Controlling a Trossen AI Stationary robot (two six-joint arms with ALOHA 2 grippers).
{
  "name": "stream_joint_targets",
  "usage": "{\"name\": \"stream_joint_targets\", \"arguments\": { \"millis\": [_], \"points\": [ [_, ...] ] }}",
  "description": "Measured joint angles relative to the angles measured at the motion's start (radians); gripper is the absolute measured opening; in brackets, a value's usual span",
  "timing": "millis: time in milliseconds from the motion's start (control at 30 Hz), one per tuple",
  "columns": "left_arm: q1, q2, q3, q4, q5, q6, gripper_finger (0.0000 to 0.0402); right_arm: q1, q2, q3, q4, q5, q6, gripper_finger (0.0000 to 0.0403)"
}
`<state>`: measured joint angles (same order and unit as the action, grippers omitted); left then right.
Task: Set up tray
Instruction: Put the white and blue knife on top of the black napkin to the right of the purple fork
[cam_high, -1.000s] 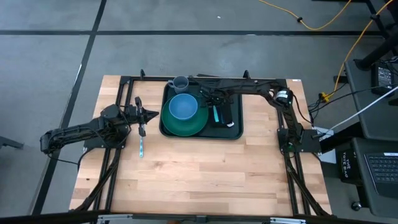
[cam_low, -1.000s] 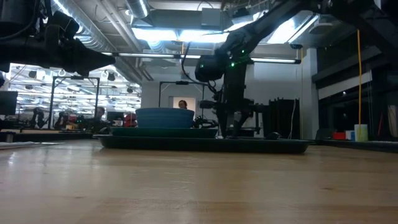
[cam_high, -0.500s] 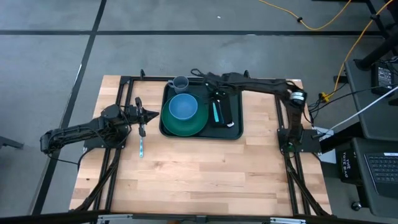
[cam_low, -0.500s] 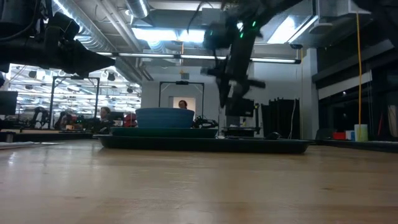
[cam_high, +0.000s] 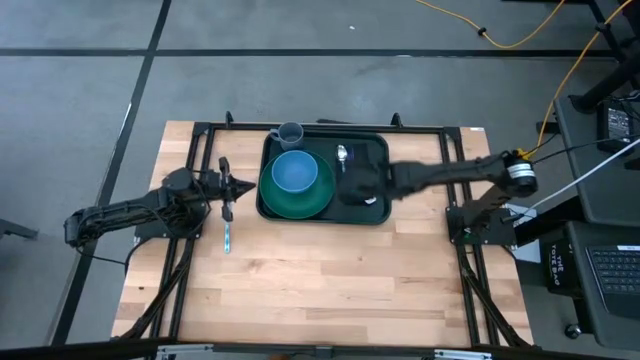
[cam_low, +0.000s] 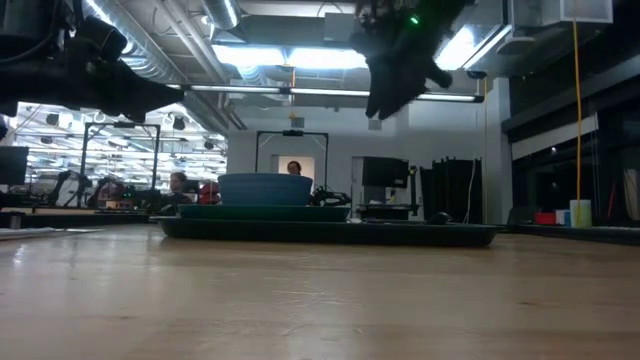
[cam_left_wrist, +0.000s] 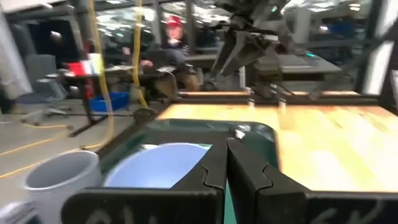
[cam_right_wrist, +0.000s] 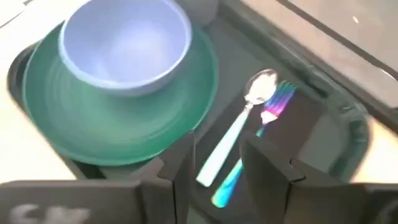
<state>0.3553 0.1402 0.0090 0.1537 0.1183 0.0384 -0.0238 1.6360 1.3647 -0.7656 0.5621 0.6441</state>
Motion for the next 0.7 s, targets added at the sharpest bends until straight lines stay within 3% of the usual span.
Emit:
{"name": "stream_joint_targets", "arguments": {
  "millis": [133, 333, 700],
  "points": [
    [-0.001, 0.011, 0.0, -0.045, 0.085, -0.021, 0.0002, 0.085, -0.055, -0.218, 0.265, 0.047, 0.0, 0.0133],
    [-0.003, 0.069, 0.089, -0.147, 0.073, -0.096, 0.0003, 0.173, -0.08, -0.41, 0.594, 0.072, -0.072, 0.0133],
    [-0.107, 0.359, 0.358, -0.47, -0.156, -0.188, 0.0003, 0.201, -0.073, -0.58, 0.961, 0.126, -0.121, 0.0133]
  ]
}}
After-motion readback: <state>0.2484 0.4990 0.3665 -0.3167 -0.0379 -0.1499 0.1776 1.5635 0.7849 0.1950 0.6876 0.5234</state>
